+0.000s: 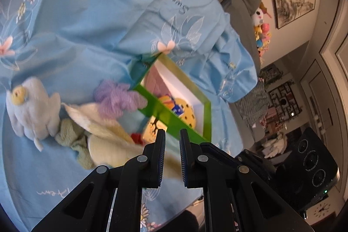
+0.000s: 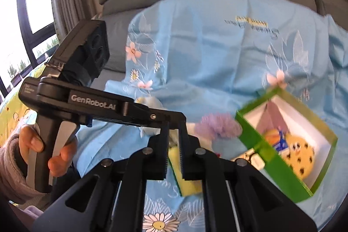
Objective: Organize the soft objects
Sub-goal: 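Lift the knit towel with both grippers toward the green box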
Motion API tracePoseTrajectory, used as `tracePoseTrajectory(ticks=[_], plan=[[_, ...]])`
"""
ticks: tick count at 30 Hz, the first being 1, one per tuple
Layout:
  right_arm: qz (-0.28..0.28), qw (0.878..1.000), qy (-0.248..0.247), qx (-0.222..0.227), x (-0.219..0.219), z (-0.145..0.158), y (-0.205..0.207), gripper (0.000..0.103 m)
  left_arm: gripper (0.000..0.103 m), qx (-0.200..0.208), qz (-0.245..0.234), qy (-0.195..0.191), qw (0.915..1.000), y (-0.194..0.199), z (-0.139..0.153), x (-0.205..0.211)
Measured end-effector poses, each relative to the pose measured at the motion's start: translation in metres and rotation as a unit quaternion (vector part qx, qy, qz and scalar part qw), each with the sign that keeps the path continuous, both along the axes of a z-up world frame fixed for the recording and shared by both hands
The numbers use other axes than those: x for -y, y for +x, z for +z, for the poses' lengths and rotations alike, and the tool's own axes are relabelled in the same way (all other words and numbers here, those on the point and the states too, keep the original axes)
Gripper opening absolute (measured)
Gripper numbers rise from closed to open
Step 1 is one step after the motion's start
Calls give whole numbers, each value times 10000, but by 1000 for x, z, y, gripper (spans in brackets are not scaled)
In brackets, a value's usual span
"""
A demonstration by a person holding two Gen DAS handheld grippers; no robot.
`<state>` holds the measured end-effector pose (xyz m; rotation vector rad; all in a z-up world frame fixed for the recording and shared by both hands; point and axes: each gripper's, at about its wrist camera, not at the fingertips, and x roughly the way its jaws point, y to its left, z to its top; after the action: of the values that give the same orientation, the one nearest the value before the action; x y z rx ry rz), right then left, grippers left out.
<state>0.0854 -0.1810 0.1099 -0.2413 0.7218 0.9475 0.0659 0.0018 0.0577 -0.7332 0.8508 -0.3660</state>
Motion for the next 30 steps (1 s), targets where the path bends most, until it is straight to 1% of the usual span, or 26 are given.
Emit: tracePoseTrajectory(ticks=[2,3,5,7,8,9,10,11,12,13,14,17,19,21,22,23,24,25,26,27,28,30], plan=[[50,9999,-21,102,-4,6,0,8,12,23,-42,15,10000,2,5,-1],[76,9999,-76,85,-6,6,2,9,13,-49,-83,75,9999,5,4,0],[-2,9998,-176,-116,-5,-3,10,9,12,-305,41,139,9994,8,-7,-5],[-148,9989,-293,-346,-1,-18,17,27,13,-652,71,94,9978,10,-28,-13],[-248,9977,-364,-524,3,-29,19,48,15,-826,146,148,9964,11,-39,-17],[-313,9967,-376,-642,6,-37,20,62,24,-958,177,176,9951,11,-46,-20],[-352,9955,-386,-788,10,-46,22,65,40,-1080,214,148,9938,12,-54,-24],[-402,9941,-375,-937,12,-54,23,64,50,-1193,249,81,9925,13,-64,-27],[-449,9925,-327,-1087,16,-62,25,64,71,-1276,275,52,9914,15,-70,-30],[-470,9907,-291,-1243,18,-69,26,64,81,-1306,303,50,9910,15,-72,-31],[-463,9893,-272,-1355,18,-75,25,64,81,-1335,353,74,9904,18,-75,-33],[-365,9863,-324,-1578,15,-91,20,61,81,-1461,403,172,9883,29,-83,-33],[-334,9854,-407,-1618,12,-99,16,55,81,-1505,329,299,9876,38,-86,-30],[-340,9838,-474,-1695,11,-106,17,44,81,-1556,297,411,9865,44,-90,-27],[-330,9835,-485,-1711,10,-108,17,41,81,-1587,284,425,9860,48,-93,-25],[-304,9836,-523,-1700,9,-110,16,33,78,-1625,257,430,9854,51,-96,-23],[-280,9841,-559,-1659,8,-111,15,26,67,-1650,243,454,9849,54,-98,-22],[-263,9848,-583,-1617,8,-111,14,23,52,-1679,225,534,9841,56,-101,-20],[-235,9856,-605,-1561,8,-110,13,20,43,-1686,200,554,9839,57,-102,-19],[-213,9862,-610,-1522,7,-109,12,14,30,-1698,185,553,9838,57,-102,-19],[-199,9868,-605,-1488,7,-108,12,12,21,-1685,190,556,9839,57,-102,-17],[-175,9883,-570,-1406,8,-104,8,11,15,-1506,183,543,9869,54,-96,-17]])
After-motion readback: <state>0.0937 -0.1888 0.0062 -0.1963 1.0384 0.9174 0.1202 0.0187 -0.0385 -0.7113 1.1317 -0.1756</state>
